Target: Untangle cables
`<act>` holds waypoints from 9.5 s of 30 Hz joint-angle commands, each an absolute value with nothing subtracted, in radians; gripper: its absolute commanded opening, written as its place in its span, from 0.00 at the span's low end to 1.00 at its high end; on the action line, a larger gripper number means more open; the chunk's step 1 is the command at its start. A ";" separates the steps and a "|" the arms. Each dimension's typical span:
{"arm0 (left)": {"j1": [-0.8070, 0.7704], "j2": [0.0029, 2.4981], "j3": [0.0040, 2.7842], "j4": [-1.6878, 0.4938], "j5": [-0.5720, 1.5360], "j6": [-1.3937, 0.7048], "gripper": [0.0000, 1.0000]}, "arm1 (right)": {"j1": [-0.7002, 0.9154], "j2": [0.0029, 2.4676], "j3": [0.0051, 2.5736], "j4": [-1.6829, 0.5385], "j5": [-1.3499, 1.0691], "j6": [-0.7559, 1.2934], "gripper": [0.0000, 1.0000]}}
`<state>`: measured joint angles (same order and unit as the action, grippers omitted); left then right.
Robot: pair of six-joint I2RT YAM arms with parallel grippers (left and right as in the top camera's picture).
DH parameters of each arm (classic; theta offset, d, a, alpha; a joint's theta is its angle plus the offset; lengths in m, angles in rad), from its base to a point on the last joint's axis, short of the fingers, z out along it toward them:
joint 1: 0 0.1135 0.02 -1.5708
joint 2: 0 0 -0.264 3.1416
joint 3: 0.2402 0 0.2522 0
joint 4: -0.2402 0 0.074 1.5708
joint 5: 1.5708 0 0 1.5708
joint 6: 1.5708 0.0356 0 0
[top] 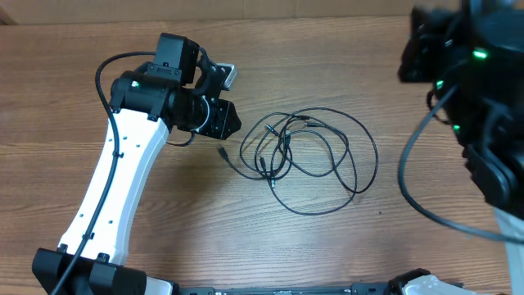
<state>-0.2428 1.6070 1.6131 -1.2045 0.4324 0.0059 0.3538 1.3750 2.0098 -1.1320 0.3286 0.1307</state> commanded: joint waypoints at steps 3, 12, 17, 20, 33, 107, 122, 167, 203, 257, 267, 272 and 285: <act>-0.250 1.610 1.631 -1.205 0.393 -0.004 0.29 | 0.350 1.478 2.016 -1.356 0.340 0.131 0.47; -0.247 1.610 1.631 -1.252 -0.025 -0.300 0.39 | 0.235 1.720 2.016 -1.597 0.204 0.210 0.77; -0.245 1.610 1.631 -1.295 -0.086 -0.356 0.44 | 0.121 1.814 2.015 -1.619 0.007 0.200 0.79; -0.245 1.610 1.631 -1.304 -0.086 -0.356 0.44 | 0.073 1.824 1.991 -1.623 -0.067 0.170 0.80; -0.245 1.610 1.631 -1.323 -0.086 -0.356 0.45 | -0.012 1.621 1.628 -1.533 -0.106 0.178 0.82; -0.245 1.611 1.631 -1.258 0.093 -0.363 0.59 | -0.012 1.352 2.063 -0.291 -0.870 0.450 0.04; -0.324 1.811 1.623 -1.097 0.721 -0.649 0.64 | -0.012 1.354 2.063 -0.366 -0.870 0.448 0.04; 0.181 1.949 1.634 -1.194 0.280 -0.395 0.04 | -0.347 1.354 2.063 -0.466 -0.827 0.476 0.04; -0.121 1.800 1.634 -1.175 0.374 -0.180 0.04 | -0.542 1.617 2.061 -1.100 -0.749 0.061 0.04; -0.336 1.413 1.634 -0.910 0.435 -0.109 0.04 | -0.271 1.719 1.882 -1.431 -0.611 -0.114 1.00; -0.313 1.360 1.634 -0.755 0.420 -0.321 0.04 | -0.031 1.719 1.766 -1.437 -0.596 -0.114 1.00; -0.313 1.360 1.634 -0.698 0.420 -0.398 0.04 | 0.075 1.720 1.691 -1.384 -0.596 -0.113 1.00; -0.315 1.360 1.634 -0.705 0.413 -0.380 0.04 | 0.242 1.719 1.603 -1.284 -0.562 -0.115 1.00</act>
<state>-0.3183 1.3773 1.6157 -0.6949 0.4225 -0.3904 0.2127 1.7309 1.6226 -1.3106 -0.5774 -0.1055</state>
